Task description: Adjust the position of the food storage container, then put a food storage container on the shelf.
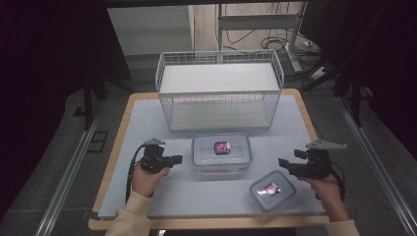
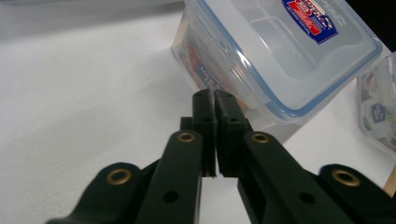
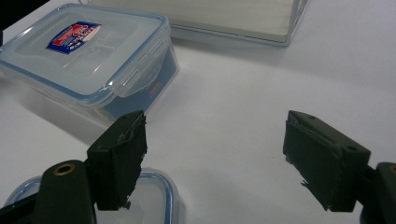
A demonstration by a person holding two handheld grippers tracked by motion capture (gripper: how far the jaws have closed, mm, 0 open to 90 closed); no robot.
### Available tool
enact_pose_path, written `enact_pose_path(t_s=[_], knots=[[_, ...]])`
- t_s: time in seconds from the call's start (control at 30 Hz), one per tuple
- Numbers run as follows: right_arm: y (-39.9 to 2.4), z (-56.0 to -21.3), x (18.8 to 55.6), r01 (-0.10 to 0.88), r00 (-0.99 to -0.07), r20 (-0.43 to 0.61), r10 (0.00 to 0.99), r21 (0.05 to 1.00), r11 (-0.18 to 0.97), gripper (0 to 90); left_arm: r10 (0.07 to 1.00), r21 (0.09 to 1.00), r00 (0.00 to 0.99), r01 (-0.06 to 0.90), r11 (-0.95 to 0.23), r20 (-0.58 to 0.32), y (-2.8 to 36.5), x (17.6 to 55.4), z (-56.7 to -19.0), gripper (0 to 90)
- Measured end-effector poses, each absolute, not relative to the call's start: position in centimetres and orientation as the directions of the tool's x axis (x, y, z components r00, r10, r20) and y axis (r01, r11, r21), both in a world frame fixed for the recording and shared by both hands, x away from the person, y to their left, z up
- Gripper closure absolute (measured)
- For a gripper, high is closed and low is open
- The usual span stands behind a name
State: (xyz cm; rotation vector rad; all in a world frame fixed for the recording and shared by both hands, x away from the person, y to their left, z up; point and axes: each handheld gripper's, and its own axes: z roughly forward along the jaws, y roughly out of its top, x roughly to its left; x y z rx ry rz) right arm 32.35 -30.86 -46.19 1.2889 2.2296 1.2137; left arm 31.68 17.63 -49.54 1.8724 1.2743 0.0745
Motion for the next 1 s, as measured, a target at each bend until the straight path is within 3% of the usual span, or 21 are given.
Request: enact_pose_path(t_s=[0.03,0.13,0.3,0.5,0.7,1.0], knots=[[-30.9,-46.2,32.3,0.571,-0.555,0.151,0.818,0.785,0.243,21.0,0.791,0.666,0.474,0.737,-0.115,-0.388,17.6,31.6,-49.5,80.4],[-30.9,-46.2,32.3,0.573,-0.55,0.161,0.819,0.787,0.23,20.7,0.837,0.674,0.438,0.729,-0.118,-0.328,17.4,31.5,-49.2,48.2],[-30.2,-45.7,32.6,0.588,-0.548,0.208,0.81,0.785,0.196,19.6,0.812,0.678,0.431,0.733,-0.06,-0.394,18.0,31.4,-48.7,27.4],[-28.2,-45.1,32.6,0.596,-0.594,0.255,0.763,0.777,0.204,18.9,0.748,0.652,0.451,0.757,-0.032,-0.486,17.9,31.8,-48.5,19.9],[-25.4,-44.9,33.6,0.601,-0.657,0.276,0.701,0.754,0.266,16.5,0.713,0.639,0.462,0.769,-0.024,-0.528,16.8,32.6,-48.0,17.2],[-22.3,-44.4,36.4,0.653,-0.664,0.353,0.658,0.702,0.282,14.5,0.684,0.588,0.438,0.809,-0.015,-0.584,15.4,34.7,-48.8,16.8]])
